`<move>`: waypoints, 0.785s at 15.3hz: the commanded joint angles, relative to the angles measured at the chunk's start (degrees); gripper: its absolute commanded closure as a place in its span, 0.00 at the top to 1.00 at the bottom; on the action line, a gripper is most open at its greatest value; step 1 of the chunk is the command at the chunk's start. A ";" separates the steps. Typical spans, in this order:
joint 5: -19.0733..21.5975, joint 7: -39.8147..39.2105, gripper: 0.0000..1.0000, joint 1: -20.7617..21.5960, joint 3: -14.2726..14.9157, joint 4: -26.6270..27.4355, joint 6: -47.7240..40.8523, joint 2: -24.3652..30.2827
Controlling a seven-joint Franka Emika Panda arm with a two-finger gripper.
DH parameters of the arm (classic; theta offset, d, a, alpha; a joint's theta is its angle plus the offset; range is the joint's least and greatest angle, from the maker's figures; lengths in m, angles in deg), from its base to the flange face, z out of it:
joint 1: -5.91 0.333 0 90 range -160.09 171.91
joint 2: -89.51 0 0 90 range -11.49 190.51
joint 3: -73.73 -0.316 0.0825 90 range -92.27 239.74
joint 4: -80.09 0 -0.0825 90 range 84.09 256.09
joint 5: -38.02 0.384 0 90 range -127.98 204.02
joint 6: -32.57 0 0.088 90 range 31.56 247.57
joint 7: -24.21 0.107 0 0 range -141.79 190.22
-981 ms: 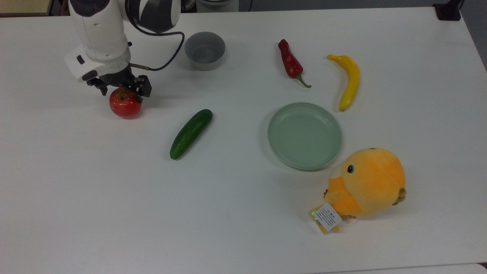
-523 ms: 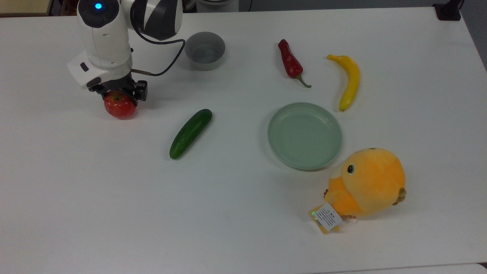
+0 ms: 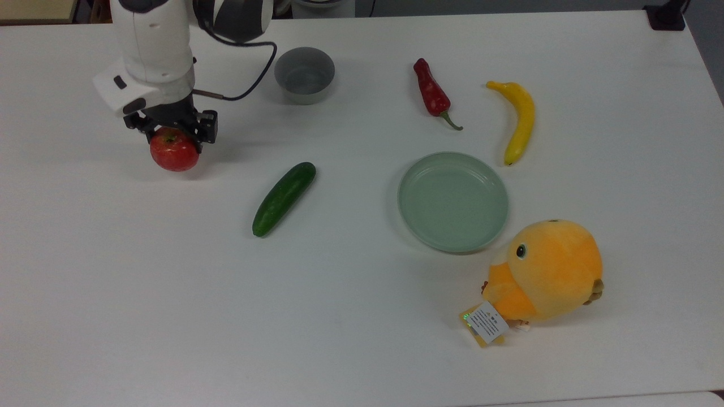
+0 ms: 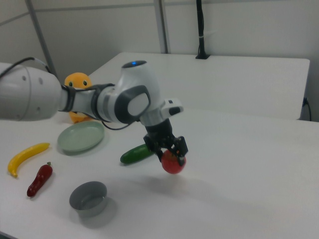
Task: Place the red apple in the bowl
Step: 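Lift the grasped red apple off the table, then carry the red apple over the small grey bowl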
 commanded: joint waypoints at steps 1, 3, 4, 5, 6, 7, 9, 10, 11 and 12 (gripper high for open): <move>-0.37 0.89 0.47 2.55 -0.62 6.67 -2.08 8.39; -0.46 0.81 0.51 3.96 -2.28 6.94 -7.60 10.86; -0.46 0.81 0.51 4.05 -3.16 6.94 -9.81 12.09; -0.37 0.81 0.51 4.14 -4.22 7.29 -11.39 13.58; -0.46 0.81 0.51 4.14 -5.01 7.90 -12.19 14.20; -0.37 0.72 0.51 4.40 -5.71 9.21 -12.72 15.51; -0.37 0.63 0.51 4.40 -7.21 12.11 -12.73 17.80; -0.46 0.63 0.51 4.49 -7.65 13.61 -12.73 18.77; -0.46 0.63 0.51 5.28 -7.92 14.67 -12.81 19.74; -0.37 0.54 0.51 6.68 -7.92 15.98 -13.69 20.79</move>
